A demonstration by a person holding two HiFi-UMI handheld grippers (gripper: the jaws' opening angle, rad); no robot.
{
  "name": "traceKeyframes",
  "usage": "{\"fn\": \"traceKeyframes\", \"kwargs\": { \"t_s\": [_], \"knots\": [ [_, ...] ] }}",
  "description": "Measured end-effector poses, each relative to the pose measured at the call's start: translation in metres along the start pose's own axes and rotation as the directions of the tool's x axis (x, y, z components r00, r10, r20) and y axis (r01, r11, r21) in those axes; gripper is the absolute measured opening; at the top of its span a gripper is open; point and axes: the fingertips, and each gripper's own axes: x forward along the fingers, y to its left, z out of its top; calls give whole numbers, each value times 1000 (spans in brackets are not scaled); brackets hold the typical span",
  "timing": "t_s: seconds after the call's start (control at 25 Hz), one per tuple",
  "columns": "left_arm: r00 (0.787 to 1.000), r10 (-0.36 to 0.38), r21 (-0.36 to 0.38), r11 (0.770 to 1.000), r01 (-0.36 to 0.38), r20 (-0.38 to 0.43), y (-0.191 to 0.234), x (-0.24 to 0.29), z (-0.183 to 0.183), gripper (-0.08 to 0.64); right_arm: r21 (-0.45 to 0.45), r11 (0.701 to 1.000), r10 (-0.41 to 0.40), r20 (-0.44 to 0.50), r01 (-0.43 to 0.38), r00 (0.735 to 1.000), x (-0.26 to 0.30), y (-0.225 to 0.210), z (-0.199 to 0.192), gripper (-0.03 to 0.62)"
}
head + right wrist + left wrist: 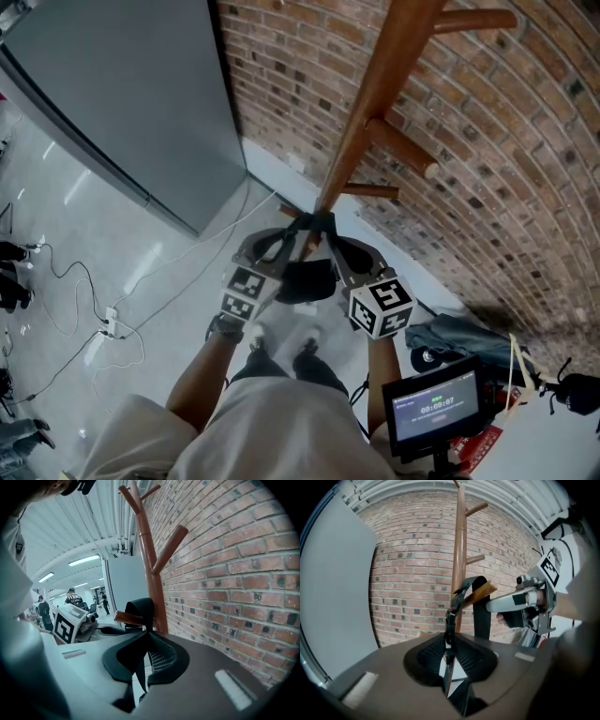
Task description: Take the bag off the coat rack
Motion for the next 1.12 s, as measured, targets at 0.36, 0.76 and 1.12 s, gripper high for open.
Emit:
{"fn": "traceKeyframes", "kwargs": {
  "t_s": [0.36, 0.76, 1.12],
  "knots": [
    [997, 6, 14, 1000, -7, 81, 0, -23, 39, 55, 3, 1000, 11, 81, -11, 997, -21, 12, 31, 5],
    [987, 9, 20, 1000, -12, 158, -6, -50, 72, 55, -23, 999, 35, 162, -32, 986, -46, 32, 60, 5],
    [969, -4, 41, 999, -7, 246, -12, -78, 105, 55, -31, 997, 70, 243, -64, 968, -73, 49, 89, 5]
  ]
}}
